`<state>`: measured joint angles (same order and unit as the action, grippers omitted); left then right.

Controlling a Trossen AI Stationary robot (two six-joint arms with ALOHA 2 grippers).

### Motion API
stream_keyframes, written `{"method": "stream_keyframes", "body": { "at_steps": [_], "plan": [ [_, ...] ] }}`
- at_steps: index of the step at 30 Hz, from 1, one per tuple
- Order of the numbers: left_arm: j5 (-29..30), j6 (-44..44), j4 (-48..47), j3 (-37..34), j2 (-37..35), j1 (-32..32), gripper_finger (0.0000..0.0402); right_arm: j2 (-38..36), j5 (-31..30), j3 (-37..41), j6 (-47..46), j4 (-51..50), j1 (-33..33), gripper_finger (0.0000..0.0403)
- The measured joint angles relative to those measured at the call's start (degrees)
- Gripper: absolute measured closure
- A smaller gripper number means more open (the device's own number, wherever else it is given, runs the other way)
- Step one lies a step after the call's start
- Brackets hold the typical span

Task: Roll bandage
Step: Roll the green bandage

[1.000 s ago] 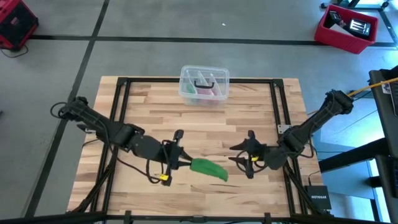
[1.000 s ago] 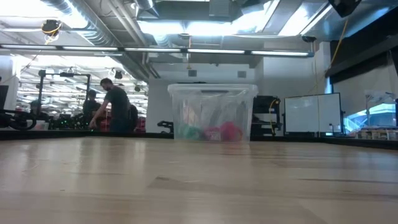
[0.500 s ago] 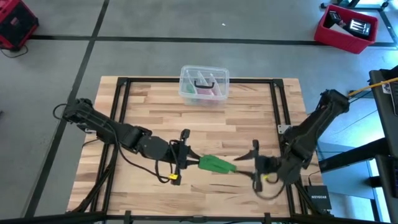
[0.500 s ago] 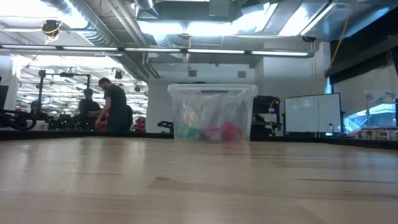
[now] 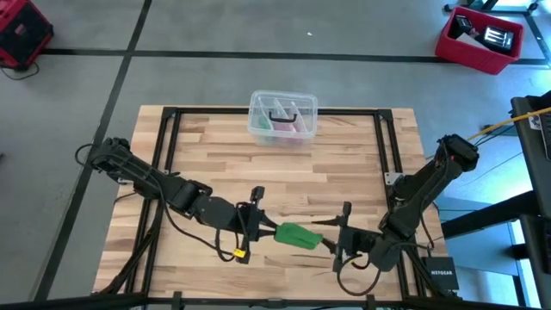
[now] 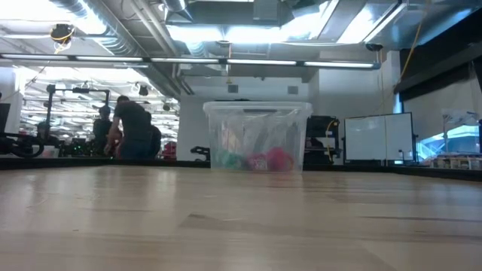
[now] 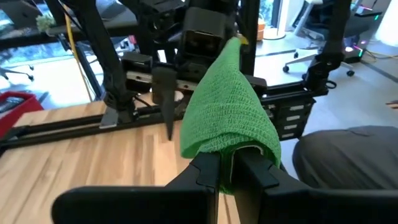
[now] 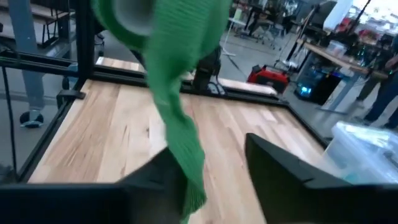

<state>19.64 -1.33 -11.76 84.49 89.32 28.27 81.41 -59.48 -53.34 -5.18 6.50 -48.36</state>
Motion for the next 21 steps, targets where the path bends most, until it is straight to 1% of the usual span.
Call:
{"method": "stream_keyframes", "body": {
  "at_steps": [2, 5, 6, 8, 10, 13, 14, 16, 18, 21],
  "plan": [
    [0.0, 0.5, 0.5, 0.0, 0.0, 0.0, 0.0384, 0.0, 0.1, 0.0, 2.6, 1.1, 0.0, 0.0290],
    [0.0, 0.6, 0.5, 0.0, 0.0, 0.0, 0.0384, 0.0, 0.0, 0.0, 4.8, 0.4, 0.4, 0.0371],
    [-0.1, 0.6, 0.4, 0.0, 0.0, 0.0, 0.0384, 0.0, -0.7, 0.0, 5.9, -0.2, 0.5, 0.0387],
    [-2.0, 0.5, 0.3, 0.0, 0.0, 0.2, 0.0384, 0.0, -4.2, 0.0, 7.1, -1.6, 0.4, 0.0389],
    [-7.1, 0.7, 0.8, 0.0, 0.0, 0.4, 0.0384, 0.0, -8.6, 0.3, 6.9, -5.0, 0.4, 0.0385],
    [-15.6, 1.7, 1.7, 0.0, 0.0, 1.1, 0.0384, 0.0, -12.0, 1.4, 4.8, -9.2, 0.4, 0.0397],
    [-17.8, 1.8, 2.3, 0.0, 0.0, 1.3, 0.0384, 0.0, -12.1, 1.5, 4.3, -9.7, 0.6, 0.0397],
    [-20.2, 2.0, 2.7, 0.0, 0.0, 1.4, 0.0384, 0.0, -11.9, 1.6, 4.5, -9.2, 1.9, 0.0393],
    [-20.4, 2.9, 3.5, 0.0, 0.2, 1.5, 0.0384, 0.0, -10.8, 1.6, 6.6, -6.7, 4.0, 0.0395],
    [-21.7, 5.7, 7.2, 0.0, 0.9, 1.2, 0.0384, 0.0, -8.8, 1.6, 13.0, -3.2, 6.6, 0.0398]
  ]
}}
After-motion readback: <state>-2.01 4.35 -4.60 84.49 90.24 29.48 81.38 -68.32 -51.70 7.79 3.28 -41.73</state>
